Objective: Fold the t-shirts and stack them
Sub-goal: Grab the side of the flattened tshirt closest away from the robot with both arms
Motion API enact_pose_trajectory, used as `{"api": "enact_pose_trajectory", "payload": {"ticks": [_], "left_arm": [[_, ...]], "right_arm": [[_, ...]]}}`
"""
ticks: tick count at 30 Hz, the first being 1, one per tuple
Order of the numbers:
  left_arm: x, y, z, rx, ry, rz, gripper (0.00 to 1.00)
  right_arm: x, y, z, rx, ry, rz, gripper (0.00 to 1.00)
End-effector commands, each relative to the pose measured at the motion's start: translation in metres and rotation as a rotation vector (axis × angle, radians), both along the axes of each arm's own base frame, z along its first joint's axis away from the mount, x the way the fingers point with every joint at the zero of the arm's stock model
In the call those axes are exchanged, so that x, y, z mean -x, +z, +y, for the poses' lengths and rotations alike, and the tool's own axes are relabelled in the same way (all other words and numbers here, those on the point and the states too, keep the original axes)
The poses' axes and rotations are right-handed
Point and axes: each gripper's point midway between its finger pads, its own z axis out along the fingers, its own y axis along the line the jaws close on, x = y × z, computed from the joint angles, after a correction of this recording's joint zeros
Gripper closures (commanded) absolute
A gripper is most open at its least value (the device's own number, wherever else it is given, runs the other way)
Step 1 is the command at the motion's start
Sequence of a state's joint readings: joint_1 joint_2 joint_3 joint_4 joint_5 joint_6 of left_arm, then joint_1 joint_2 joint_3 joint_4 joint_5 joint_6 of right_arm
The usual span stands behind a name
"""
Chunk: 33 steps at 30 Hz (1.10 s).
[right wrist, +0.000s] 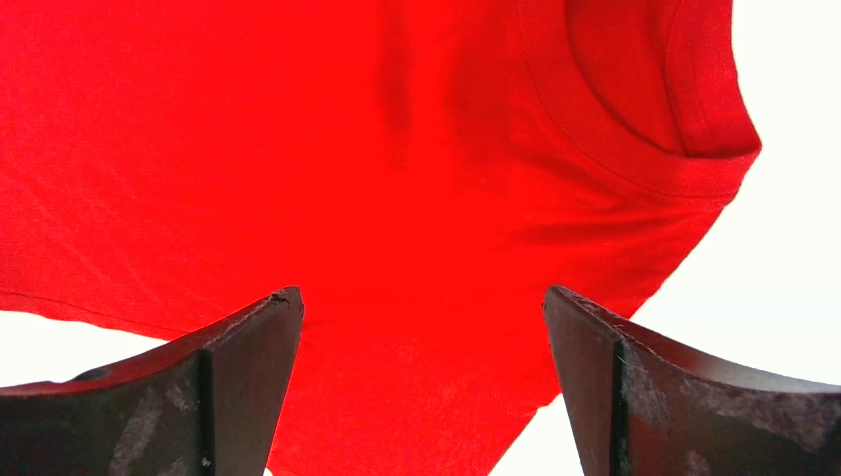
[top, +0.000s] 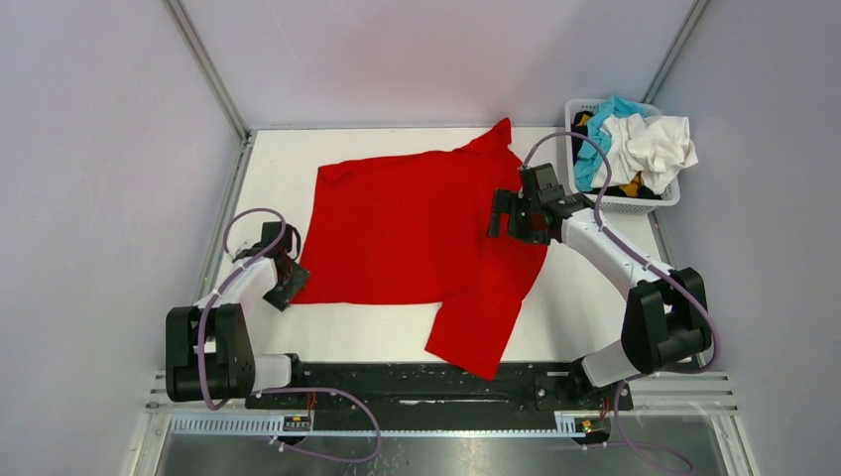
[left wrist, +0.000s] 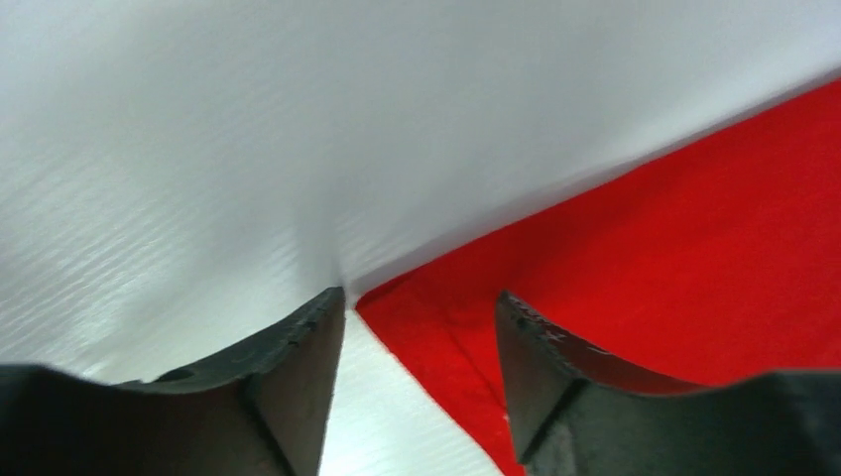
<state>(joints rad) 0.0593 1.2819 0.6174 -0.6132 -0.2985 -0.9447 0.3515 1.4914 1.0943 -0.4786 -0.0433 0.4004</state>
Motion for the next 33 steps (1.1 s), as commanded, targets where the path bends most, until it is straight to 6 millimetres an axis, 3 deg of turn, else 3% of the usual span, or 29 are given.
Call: {"api": "enact_pose_trajectory", "payload": {"ticks": [1, 4, 10, 12, 14, 18, 23, 29, 33], "left_arm": [[-0.027, -0.001, -0.007, 0.053, -0.001, -0.051, 0.48], [-0.023, -0.007, -0.009, 0.062, -0.009, -0.029, 0.57], [-0.022, -0.011, -0.02, 0.114, -0.053, -0.036, 0.63], [-0.022, -0.012, -0.023, 0.129, -0.064, -0.035, 0.75], [-0.021, -0.012, -0.024, 0.133, -0.073, -0.033, 0.99], [-0.021, -0.004, -0.026, 0.138, -0.085, -0.069, 1.0], [-0.015, 0.009, -0.022, 0.107, -0.086, -0.126, 1.0], [-0.008, 0.008, -0.021, 0.101, -0.089, -0.121, 1.0], [-0.006, 0.004, -0.022, 0.104, -0.085, -0.12, 1.0]], "right_arm": [[0.0, 0.004, -0.002, 0.009, -0.016, -0.031, 0.01], [0.001, 0.001, -0.004, 0.021, -0.019, -0.021, 0.01], [-0.003, -0.003, -0.009, 0.052, -0.038, -0.017, 0.0], [-0.003, -0.004, -0.009, 0.058, -0.04, -0.011, 0.01], [-0.002, -0.005, -0.011, 0.068, -0.044, -0.004, 0.01], [0.005, -0.006, -0.017, 0.1, -0.054, 0.008, 0.0], [0.044, -0.011, -0.001, 0.165, 0.064, 0.055, 0.01], [0.123, -0.034, 0.038, 0.185, 0.287, 0.163, 0.01], [0.137, -0.061, 0.043, 0.147, 0.262, 0.242, 0.01]]}}
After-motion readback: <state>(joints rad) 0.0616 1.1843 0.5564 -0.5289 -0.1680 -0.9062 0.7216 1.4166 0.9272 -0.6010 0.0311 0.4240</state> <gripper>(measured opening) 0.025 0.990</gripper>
